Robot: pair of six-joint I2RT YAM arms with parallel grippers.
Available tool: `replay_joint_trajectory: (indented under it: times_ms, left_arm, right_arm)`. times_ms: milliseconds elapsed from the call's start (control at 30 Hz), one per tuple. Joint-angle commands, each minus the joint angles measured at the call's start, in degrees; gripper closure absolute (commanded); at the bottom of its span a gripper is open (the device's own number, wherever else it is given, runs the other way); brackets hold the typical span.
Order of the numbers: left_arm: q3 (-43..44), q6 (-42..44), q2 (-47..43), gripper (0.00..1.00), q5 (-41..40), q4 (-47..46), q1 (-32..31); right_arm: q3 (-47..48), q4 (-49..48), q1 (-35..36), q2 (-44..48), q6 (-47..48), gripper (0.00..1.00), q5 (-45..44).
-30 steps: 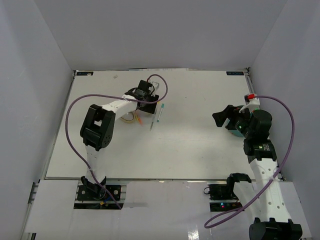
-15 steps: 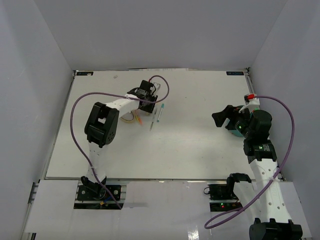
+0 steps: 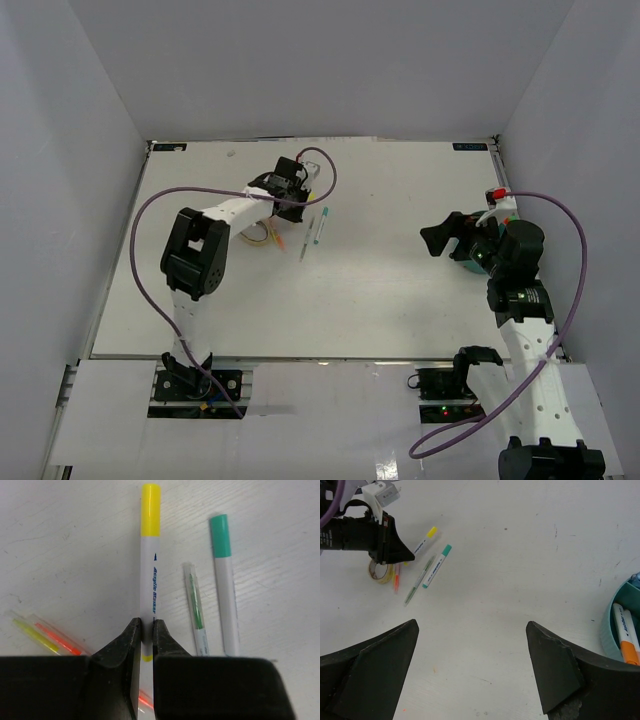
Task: Sort the stationery into containers
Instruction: Pick up the pen from the center of the board.
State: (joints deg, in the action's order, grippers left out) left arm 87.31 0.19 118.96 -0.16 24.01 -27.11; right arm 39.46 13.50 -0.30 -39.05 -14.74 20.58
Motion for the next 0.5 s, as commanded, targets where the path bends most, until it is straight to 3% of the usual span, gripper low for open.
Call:
replay_joint_trajectory:
  times_ms: [0, 233, 467]
  left_arm:
    - [-1.2, 2.2, -12.2, 1.00, 4.7, -1.4, -0.3]
    - [-14.1, 5.8, -28.3, 1.00, 14.9, -10.5, -3.7]
    - [-23.9, 9.8, -38.7, 1.00, 20.4, -16.9, -8.1]
  right_arm:
    - [0.8, -2.8, 0.2, -0.4, 1.1, 0.05, 3.3]
    - [3.7, -6.6, 2.5, -5.5, -3.4, 0.04, 12.6]
    - [11.0, -9.4, 11.3, -13.0, -7.5, 0.02, 11.9]
